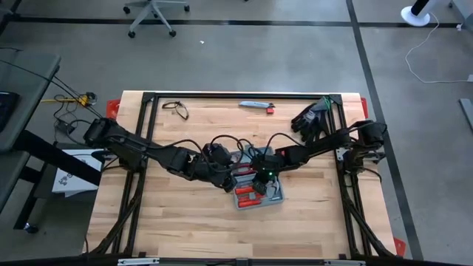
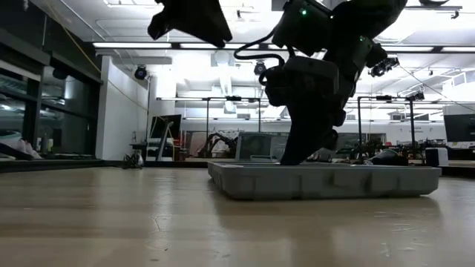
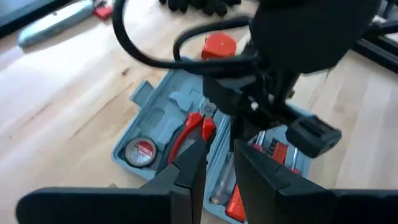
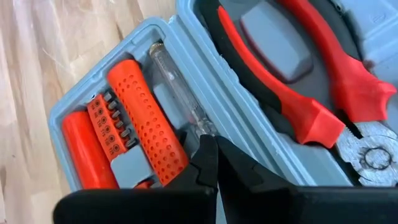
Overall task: Prefit tool cases
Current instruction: Put the transparent screwdriver into the gray prefit tool case
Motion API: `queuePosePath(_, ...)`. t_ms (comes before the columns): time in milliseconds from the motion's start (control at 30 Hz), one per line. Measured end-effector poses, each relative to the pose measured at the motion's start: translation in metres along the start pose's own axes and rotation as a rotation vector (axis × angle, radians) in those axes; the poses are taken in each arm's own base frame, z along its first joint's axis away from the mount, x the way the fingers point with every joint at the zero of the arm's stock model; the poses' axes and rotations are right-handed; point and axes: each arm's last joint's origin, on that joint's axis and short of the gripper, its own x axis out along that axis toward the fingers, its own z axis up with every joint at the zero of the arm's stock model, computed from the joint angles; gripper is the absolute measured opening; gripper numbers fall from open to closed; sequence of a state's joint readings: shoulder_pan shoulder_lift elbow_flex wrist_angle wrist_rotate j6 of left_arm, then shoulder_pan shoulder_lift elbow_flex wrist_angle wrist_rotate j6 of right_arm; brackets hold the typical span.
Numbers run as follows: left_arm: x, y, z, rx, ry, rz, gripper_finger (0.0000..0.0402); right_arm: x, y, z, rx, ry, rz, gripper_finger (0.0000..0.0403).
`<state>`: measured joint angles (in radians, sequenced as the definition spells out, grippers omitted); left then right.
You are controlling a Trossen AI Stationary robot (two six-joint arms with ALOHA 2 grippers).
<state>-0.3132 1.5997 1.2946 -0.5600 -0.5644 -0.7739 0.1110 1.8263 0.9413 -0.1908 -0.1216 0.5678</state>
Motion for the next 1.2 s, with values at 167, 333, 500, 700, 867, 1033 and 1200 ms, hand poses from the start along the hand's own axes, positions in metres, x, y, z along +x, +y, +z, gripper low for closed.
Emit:
queuePosePath(167,0.015,0.002,-0.008,-0.027,0.007,-0.107,0.0074,0.0,-0.001,-0.001,-0.005,0.019,-0.002,0.0)
queuePosePath(333,0.048,0.008,-0.025,-0.019,0.069,-0.202,0.0074,0.0,-0.001,-0.004,-0.005,0.042,0.011,0.0)
queuePosePath(500,0.09,0.01,-0.045,-0.007,0.184,-0.188,0.0074,0.0,-0.001,-0.004,-0.005,0.05,0.022,0.0)
queuePosePath(700,0.14,0.012,-0.069,-0.059,0.305,-0.274,0.0074,0.0,-0.001,-0.005,-0.004,0.057,0.028,0.0)
queuePosePath(867,0.158,0.013,-0.083,-0.121,0.404,-0.304,0.0074,-0.001,-0.001,-0.006,-0.008,0.071,0.031,0.0)
queuePosePath(1033,0.155,0.012,-0.082,-0.096,0.39,-0.314,0.0074,-0.002,0.0,-0.006,-0.012,0.069,0.036,0.0)
queuePosePath(1200,0.14,0.01,-0.067,-0.092,0.336,-0.349,0.0074,-0.019,0.004,-0.003,-0.012,0.021,0.04,0.0)
